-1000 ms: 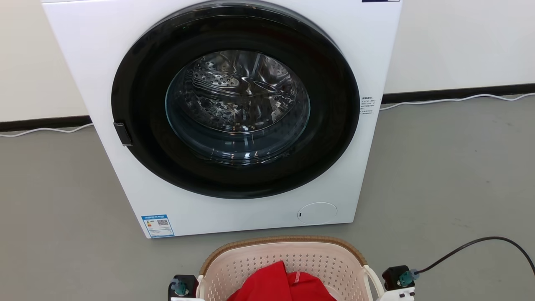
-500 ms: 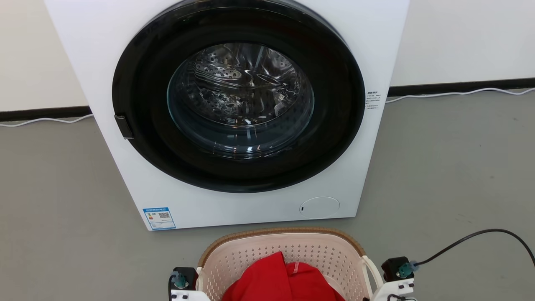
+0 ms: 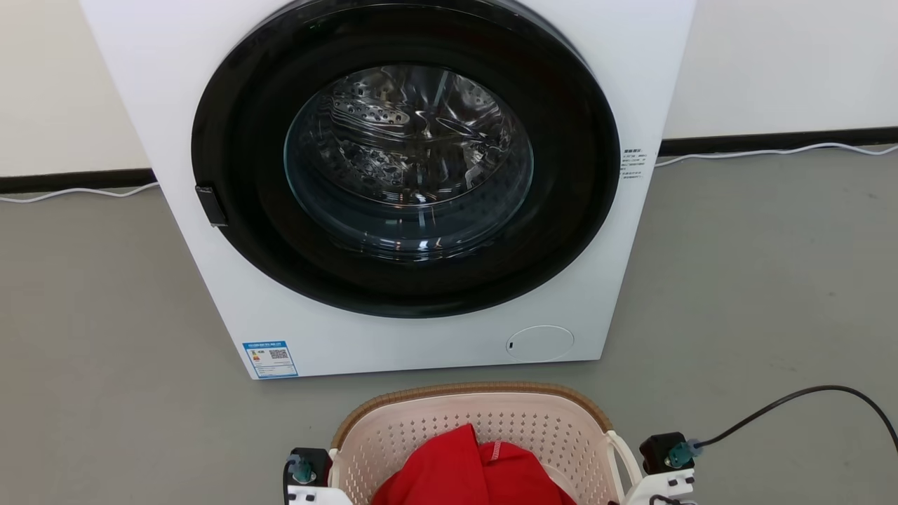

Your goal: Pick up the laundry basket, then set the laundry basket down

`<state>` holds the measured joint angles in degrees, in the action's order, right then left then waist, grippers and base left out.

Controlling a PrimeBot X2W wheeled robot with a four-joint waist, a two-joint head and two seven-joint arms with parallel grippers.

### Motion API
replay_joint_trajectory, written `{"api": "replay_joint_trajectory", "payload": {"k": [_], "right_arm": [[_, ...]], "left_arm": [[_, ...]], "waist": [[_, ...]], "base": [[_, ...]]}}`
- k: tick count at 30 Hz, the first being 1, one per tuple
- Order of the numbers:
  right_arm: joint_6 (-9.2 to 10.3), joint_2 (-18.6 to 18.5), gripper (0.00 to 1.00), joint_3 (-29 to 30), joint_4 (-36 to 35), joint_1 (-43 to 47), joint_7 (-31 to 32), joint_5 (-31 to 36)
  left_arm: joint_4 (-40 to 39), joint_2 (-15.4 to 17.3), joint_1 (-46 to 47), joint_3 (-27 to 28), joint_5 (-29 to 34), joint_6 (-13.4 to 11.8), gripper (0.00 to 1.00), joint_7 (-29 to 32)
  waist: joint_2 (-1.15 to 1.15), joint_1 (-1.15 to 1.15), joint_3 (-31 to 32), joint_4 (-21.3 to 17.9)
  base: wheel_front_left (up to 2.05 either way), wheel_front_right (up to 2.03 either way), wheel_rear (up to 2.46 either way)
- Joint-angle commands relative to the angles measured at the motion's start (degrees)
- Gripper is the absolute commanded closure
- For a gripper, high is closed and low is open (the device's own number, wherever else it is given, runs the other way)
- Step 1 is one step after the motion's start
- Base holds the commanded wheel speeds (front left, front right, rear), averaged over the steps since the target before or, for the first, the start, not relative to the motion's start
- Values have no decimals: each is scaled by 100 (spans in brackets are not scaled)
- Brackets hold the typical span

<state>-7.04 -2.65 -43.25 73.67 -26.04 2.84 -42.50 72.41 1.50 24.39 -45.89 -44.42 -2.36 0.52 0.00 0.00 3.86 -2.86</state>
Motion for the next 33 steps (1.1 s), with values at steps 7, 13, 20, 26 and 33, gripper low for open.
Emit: {"api": "replay_joint_trajectory", "payload": {"k": [7, 13, 20, 26, 33], "right_arm": [[-45, -22, 100, -178, -95, -224, -197, -115], [-45, -22, 100, -206, -84, -255, -222, -199], [-45, -22, 100, -248, -59, -304, -259, -265], [-45, -22, 100, -378, -227, -334, -350, -308], [-45, -22, 100, -532, -389, -450, -531, -320]], "left_arm": [[54, 138, 382, 12, -11, -49, 100, -20], [97, 138, 397, -16, -24, -58, 100, 1], [121, 140, 431, -44, -32, -59, 100, -60], [133, 178, 523, -84, -9, -105, 100, -123], [141, 206, 716, -96, -2, -182, 100, -233]], "waist": [[0, 0, -40, 1], [0, 0, -62, 15], [0, 0, -98, 44], [0, 0, -169, 59], [0, 0, -407, 84]], "base": [[0, 0, 0], [0, 0, 0], [0, 0, 0], [0, 0, 0], [0, 0, 0]]}}
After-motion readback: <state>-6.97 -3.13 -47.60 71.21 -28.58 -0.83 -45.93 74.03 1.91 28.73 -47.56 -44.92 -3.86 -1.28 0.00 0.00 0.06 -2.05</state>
